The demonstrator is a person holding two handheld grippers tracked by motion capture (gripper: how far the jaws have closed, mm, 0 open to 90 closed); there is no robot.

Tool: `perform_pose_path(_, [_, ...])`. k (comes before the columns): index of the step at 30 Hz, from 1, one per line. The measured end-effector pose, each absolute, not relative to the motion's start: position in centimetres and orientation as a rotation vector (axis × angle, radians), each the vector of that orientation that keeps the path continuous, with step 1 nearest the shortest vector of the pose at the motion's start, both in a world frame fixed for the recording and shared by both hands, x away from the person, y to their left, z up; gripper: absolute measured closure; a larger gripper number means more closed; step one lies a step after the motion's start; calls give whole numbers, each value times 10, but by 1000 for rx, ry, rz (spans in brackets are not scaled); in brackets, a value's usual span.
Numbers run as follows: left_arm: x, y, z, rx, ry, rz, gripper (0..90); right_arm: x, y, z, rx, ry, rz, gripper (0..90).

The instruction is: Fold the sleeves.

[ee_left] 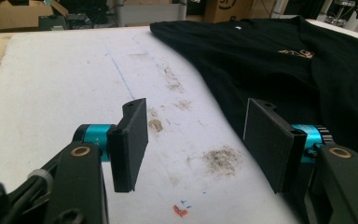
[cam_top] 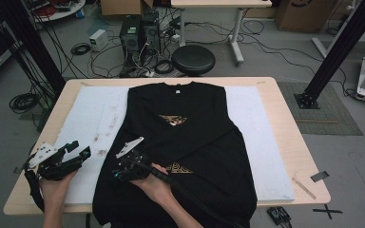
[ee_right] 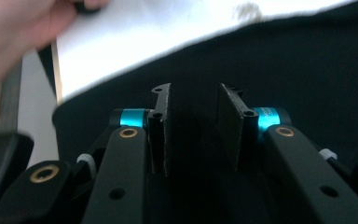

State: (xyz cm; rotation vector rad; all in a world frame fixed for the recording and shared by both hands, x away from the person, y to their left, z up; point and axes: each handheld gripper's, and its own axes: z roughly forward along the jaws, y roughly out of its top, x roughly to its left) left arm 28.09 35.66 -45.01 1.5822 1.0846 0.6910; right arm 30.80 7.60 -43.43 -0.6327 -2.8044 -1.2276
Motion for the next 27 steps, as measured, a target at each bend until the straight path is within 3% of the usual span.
perform_pose_path(8, [281, 356, -450, 1587, 1084, 693, 398, 308, 69, -443, -621, -2806, -1155, 683])
perform_pose_path(9, [281, 356, -450, 1587, 1085, 693, 399, 308, 71, -441, -639, -2793, -1189, 620])
perform_pose_path(13, [281, 356, -450, 1585, 1085, 692, 398, 308, 75, -440, -636, -2791, -1196, 614])
perform_pose_path(14, [281, 357, -450, 1583, 1086, 692, 398, 308, 82, -442, -625, -2797, -1188, 556])
perform_pose_path(16, [281, 357, -450, 1583, 1085, 692, 398, 308, 87, -444, -615, -2804, -1174, 560])
perform_pose_path(18, [281, 356, -450, 1583, 1086, 690, 398, 306, 89, -444, -606, -2834, -1177, 649])
perform_pose_path(20, [281, 356, -450, 1583, 1086, 690, 398, 305, 89, -444, -606, -2856, -1173, 649])
perform_pose_path(21, [281, 357, -450, 1583, 1086, 689, 398, 305, 89, -444, -606, -2856, -1173, 717])
perform_pose_path(22, [281, 357, -450, 1582, 1086, 689, 398, 302, 90, -443, -557, -2895, -1166, 900])
perform_pose_path(27, [281, 357, -450, 1582, 1086, 689, 399, 303, 90, -431, -575, -2841, -1323, 900])
